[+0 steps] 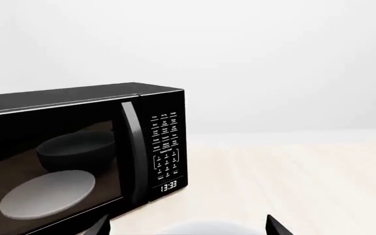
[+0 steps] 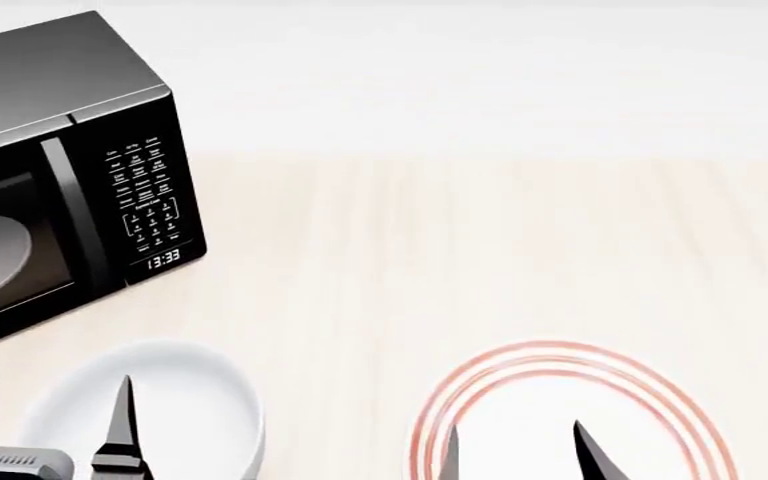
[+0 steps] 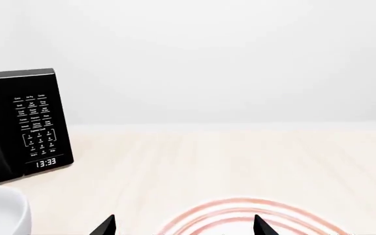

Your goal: Put the white bowl to the right of the plate.

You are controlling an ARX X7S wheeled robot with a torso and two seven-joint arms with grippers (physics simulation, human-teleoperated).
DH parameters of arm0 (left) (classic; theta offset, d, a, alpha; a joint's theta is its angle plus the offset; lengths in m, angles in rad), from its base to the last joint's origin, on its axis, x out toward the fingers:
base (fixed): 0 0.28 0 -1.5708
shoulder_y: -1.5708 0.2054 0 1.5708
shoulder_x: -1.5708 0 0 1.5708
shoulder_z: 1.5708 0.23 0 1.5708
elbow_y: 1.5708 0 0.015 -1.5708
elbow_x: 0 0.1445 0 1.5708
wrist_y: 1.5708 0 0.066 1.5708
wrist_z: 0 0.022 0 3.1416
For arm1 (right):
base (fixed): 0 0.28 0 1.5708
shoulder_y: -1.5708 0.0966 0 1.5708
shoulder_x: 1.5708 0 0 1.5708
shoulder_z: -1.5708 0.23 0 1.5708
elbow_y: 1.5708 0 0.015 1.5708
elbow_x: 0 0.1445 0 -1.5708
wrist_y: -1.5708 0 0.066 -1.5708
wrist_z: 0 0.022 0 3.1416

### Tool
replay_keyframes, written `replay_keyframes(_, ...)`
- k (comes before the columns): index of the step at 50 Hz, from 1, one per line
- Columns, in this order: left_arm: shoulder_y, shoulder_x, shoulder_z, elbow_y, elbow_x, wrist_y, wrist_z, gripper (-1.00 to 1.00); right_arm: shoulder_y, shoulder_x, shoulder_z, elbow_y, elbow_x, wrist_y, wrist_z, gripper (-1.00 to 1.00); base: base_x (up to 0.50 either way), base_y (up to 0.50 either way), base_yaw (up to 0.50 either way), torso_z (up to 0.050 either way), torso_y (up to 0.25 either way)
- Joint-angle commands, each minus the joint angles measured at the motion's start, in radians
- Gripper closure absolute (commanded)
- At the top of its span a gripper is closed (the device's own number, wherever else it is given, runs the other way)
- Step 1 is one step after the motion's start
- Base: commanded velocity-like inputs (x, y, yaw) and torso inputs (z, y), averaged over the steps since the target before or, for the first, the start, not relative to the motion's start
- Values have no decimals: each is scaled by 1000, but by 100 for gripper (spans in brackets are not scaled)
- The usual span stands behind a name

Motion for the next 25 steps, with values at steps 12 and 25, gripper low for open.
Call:
replay_keyframes(12,5,-48,-10,-50,35,34,-39,-100,136,-51,50,13,40,274,166,-100,44,-48,0,0,0)
replay_keyframes(25,33,-62,-100,32,86,5,-153,-100,256,-40,51,-10,221,489,93,-100,0,0,0,0,0)
